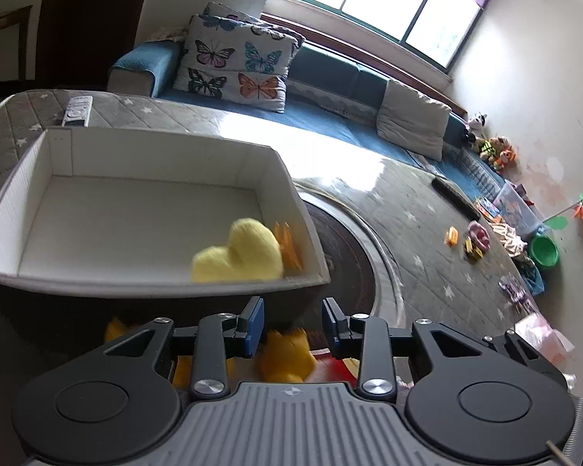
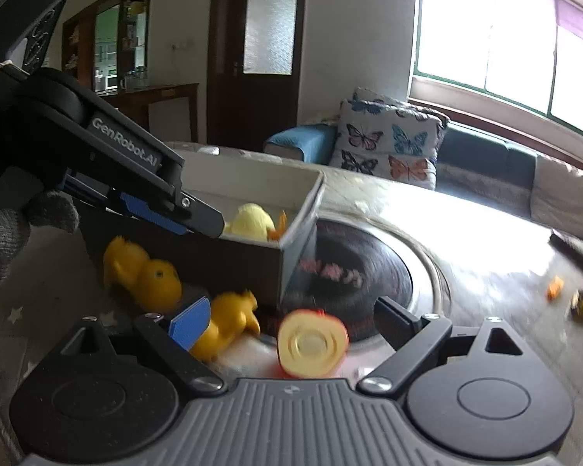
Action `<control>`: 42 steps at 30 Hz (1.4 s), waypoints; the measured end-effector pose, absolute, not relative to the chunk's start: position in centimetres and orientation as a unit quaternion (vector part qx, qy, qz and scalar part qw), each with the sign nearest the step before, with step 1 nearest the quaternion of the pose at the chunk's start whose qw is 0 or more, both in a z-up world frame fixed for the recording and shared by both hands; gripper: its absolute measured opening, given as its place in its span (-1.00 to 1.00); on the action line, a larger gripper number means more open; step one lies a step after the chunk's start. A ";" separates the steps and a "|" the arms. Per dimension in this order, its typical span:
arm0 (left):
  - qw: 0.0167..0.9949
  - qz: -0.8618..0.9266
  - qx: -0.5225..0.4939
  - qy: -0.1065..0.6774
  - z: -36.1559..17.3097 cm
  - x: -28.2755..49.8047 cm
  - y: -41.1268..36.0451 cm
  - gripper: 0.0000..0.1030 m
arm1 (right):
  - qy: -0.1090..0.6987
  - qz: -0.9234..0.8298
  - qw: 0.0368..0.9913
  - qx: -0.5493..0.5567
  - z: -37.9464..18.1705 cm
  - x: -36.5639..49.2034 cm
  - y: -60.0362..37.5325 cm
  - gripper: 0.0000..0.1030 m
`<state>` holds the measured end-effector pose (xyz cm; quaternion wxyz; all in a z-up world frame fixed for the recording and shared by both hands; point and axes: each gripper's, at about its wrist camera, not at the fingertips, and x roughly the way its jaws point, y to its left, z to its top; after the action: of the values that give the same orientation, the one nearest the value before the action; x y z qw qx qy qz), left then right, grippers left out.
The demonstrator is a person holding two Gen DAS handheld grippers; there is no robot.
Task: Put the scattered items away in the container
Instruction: 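Reach the left tool to the small white toy car and grasp it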
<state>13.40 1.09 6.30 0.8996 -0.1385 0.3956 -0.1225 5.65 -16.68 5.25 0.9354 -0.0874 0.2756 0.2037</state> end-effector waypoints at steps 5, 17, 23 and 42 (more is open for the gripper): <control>0.893 -0.136 -0.136 0.407 5.5 12.2 -0.4 -0.31 | 0.288 0.190 0.936 -0.076 4.4 4.1 -18.0 0.80; 0.869 -0.167 -0.132 0.446 2.7 11.1 -3.7 -0.31 | 0.324 0.158 0.931 -0.060 1.7 2.4 -20.0 0.79; 0.860 -0.180 -0.143 0.455 2.1 11.6 -4.8 -0.31 | 0.335 0.145 0.930 -0.049 0.7 2.5 -20.7 0.69; 0.841 -0.192 -0.146 0.484 0.8 13.9 -8.9 -0.32 | 0.339 0.136 0.931 -0.018 0.4 3.3 -21.1 -0.04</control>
<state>13.87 -8.86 0.76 0.8410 -0.1460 0.4844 -0.1916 3.31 -21.12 0.36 0.9308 -0.0183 0.3387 0.1360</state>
